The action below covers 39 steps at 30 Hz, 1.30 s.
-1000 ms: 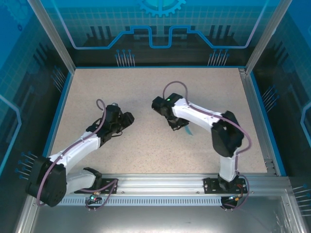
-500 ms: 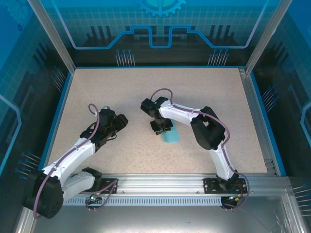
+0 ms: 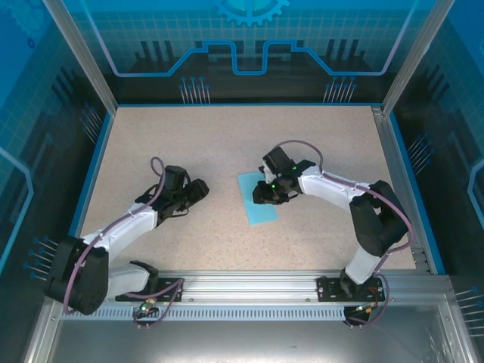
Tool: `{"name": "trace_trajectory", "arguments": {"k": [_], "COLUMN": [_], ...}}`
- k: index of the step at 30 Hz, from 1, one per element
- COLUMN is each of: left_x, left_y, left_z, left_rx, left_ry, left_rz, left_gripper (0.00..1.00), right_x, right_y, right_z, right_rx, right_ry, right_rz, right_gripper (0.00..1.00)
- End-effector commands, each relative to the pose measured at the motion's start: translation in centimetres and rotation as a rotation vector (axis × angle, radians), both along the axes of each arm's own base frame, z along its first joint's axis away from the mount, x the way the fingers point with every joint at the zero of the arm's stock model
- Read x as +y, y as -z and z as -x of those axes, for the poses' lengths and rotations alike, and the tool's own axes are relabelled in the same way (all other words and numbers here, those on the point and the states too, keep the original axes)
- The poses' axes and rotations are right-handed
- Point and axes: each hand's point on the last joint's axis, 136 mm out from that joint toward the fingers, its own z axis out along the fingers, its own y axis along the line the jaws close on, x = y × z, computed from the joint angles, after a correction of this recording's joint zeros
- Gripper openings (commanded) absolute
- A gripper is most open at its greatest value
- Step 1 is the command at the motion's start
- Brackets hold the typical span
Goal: Fold a paper plane with a square sheet of paper (pick it up from the middle)
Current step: Third fold the triangle at the center of the table.
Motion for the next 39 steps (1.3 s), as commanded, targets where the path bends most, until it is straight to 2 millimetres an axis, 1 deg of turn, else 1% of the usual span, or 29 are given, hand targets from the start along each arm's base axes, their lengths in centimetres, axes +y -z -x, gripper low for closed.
{"name": "trace_trajectory", "arguments": {"k": [1, 7, 11, 13, 14, 16, 19, 21, 23, 26, 29, 30, 33, 36, 39], "left_x": [-2.8, -5.1, -7.0, -8.1, -8.6, -9.6, -10.9, -11.5, -12.1, -12.9, -13.6, -13.9, -14.7, -15.0, -15.1], "left_y": [-1.5, -0.6, -0.5, -0.4, -0.4, -0.2, 0.5, 0.8, 0.9, 1.1, 1.7, 2.0, 2.5, 3.1, 3.6], "left_z": [-1.6, -2.1, -2.2, -2.3, -2.4, -2.7, -3.1, -3.5, -3.8, -4.5, -5.1, -5.3, -5.8, -6.3, -6.9], "left_rx": [-0.03, 0.024, 0.037, 0.042, 0.048, 0.061, 0.088, 0.099, 0.105, 0.116, 0.139, 0.149, 0.163, 0.175, 0.18], "left_ry": [0.109, 0.193, 0.263, 0.299, 0.314, 0.338, 0.365, 0.38, 0.397, 0.414, 0.422, 0.429, 0.441, 0.443, 0.446], "left_rz": [0.101, 0.151, 0.168, 0.169, 0.17, 0.176, 0.196, 0.212, 0.221, 0.232, 0.233, 0.233, 0.242, 0.236, 0.219], "left_gripper": [0.63, 0.63, 0.63, 0.63, 0.63, 0.61, 0.55, 0.51, 0.48, 0.44, 0.4, 0.39, 0.38, 0.36, 0.36], "right_x": [1.8, 1.4, -0.2, -0.7, -0.7, -0.1, 1.0, 1.4, 1.6, 1.4, 0.7, -0.4, -2.7, -4.3, -5.1], "right_y": [1.3, 4.4, 6.7, 7.6, 8.1, 8.5, 8.2, 7.2, 5.8, 3.1, 0.7, 1.2, 1.5, 2.6, 3.5], "right_z": [0.4, 0.9, 1.3, 1.8, 2.1, 2.4, 2.2, 1.9, 1.5, 0.9, 0.3, 0.8, 0.9, 1.5, 2.1], "right_rx": [0.039, 0.09, 0.128, 0.156, 0.169, 0.176, 0.151, 0.117, 0.07, -0.014, -0.088, -0.087, -0.08, -0.042, -0.009], "right_ry": [-0.012, 0.067, 0.189, 0.247, 0.272, 0.286, 0.271, 0.249, 0.22, 0.189, 0.189, 0.199, 0.244, 0.281, 0.298], "right_rz": [-0.112, -0.089, -0.005, 0.025, 0.035, 0.025, 0.014, 0.004, -0.024, -0.057, -0.077, -0.056, -0.027, -0.033, -0.044], "right_gripper": [0.24, 0.19, 0.18, 0.18, 0.18, 0.18, 0.18, 0.18, 0.2, 0.25, 0.29, 0.31, 0.33, 0.33, 0.34]}}
